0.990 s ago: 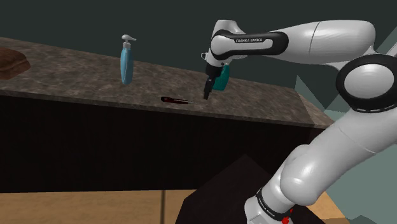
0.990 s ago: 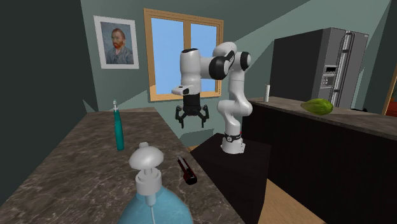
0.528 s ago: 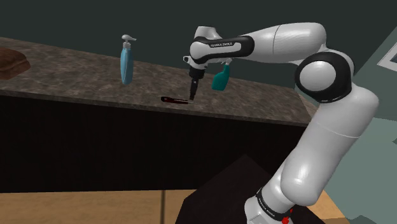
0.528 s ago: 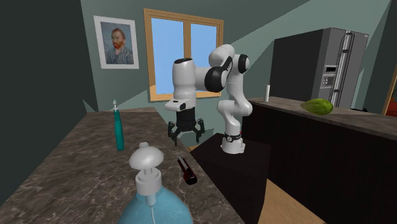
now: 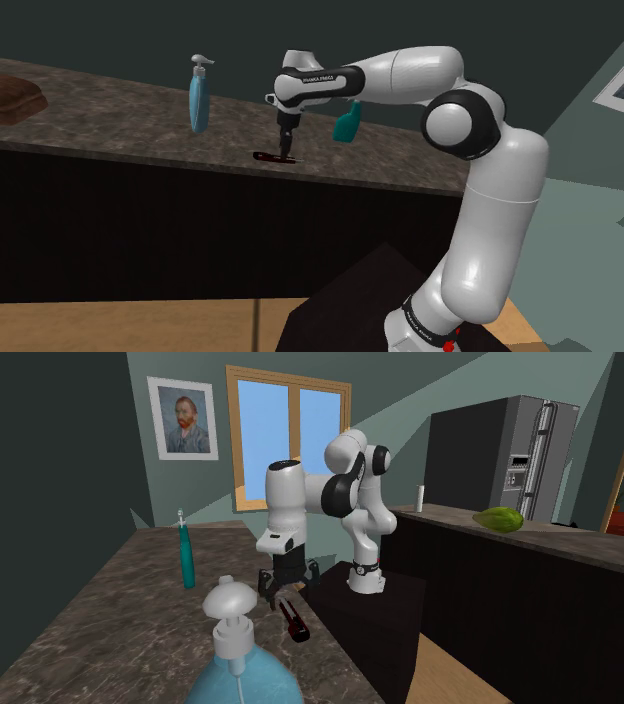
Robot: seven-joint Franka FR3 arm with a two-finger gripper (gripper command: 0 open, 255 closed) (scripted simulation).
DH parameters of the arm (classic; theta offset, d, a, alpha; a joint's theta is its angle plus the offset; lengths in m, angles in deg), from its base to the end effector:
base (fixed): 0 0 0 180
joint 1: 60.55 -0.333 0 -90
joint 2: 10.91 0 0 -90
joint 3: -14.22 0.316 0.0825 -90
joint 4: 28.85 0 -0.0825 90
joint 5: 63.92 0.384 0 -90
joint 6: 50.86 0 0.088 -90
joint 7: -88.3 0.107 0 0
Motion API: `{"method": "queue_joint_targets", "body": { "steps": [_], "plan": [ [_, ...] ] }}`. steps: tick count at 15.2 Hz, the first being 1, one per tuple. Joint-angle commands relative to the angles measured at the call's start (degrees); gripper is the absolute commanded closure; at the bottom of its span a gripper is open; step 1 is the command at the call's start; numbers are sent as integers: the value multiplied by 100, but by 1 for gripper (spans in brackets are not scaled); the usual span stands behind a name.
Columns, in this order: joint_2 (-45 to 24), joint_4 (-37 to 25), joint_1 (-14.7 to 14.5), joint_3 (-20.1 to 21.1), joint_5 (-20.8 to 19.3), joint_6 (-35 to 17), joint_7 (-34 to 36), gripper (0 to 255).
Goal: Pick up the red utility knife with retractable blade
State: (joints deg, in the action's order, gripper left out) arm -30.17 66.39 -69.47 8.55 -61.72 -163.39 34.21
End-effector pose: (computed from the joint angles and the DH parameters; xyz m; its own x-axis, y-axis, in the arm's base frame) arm 0.6484 0.0454 0.4109 0.5480 0.8363 -0.0172 0.8358 -0.5483 -0.0278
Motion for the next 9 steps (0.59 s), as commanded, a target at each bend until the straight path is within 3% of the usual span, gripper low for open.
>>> {"method": "queue_joint_targets", "body": {
  "steps": [1, 6, 7, 9],
  "plan": [
    [-77, 56, 3, 7, 9, -138, -23, 0],
    [-168, 206, 4, 12, 21, -378, -31, 0],
    [-169, 205, 5, 12, 21, -377, -32, 255],
    [-169, 212, 7, 11, 22, -385, -36, 255]
  ]
}}
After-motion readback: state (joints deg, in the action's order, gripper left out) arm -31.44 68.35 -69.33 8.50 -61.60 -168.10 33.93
